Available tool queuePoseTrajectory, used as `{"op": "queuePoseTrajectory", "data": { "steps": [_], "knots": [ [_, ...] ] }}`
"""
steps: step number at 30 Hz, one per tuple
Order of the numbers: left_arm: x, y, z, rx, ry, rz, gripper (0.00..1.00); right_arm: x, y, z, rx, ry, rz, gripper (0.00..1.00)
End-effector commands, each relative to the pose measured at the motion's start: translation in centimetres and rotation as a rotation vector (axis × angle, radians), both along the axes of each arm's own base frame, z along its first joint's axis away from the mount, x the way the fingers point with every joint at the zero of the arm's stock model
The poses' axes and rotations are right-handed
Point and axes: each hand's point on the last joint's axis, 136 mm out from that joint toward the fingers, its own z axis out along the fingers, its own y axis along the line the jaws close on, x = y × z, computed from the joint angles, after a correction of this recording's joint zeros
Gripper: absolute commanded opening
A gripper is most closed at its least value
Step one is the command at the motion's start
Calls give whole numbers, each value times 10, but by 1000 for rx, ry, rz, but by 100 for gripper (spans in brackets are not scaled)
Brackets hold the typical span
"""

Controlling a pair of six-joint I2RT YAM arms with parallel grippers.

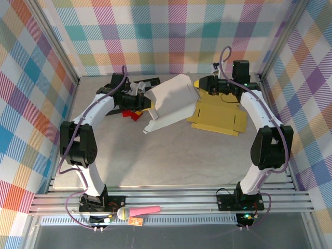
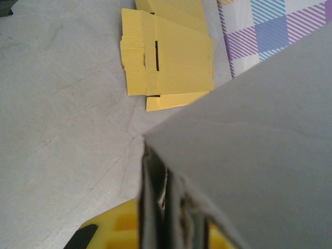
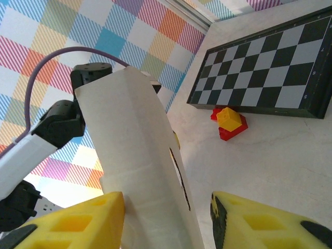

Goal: Fold the paper box

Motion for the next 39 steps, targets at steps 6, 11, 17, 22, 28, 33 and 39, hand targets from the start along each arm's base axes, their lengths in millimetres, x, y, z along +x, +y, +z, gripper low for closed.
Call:
{"op": "queuePoseTrajectory", "data": {
  "steps": [6,11,17,22,28,33,39],
  "knots": [
    [0,4,9,-15,-7,-11,0,-6,16,0,-145,-100,-12,46],
    [-1,5,12,-11,-15,-12,0,-7,21,-4,-258,-154,-45,44],
    [-3,6,14,-2,-23,-7,0,-8,24,-6,-398,-239,-89,38],
    [-4,7,15,9,-28,0,0,-12,26,-6,-506,-308,-119,33],
    [-7,7,19,29,-42,2,0,-13,33,-18,-677,-368,-129,32],
    [-10,4,21,50,-53,5,0,-3,29,-34,-884,-414,-187,28],
    [-15,1,24,70,-65,8,0,-1,33,-42,-1030,-450,-230,24]
  ]
}}
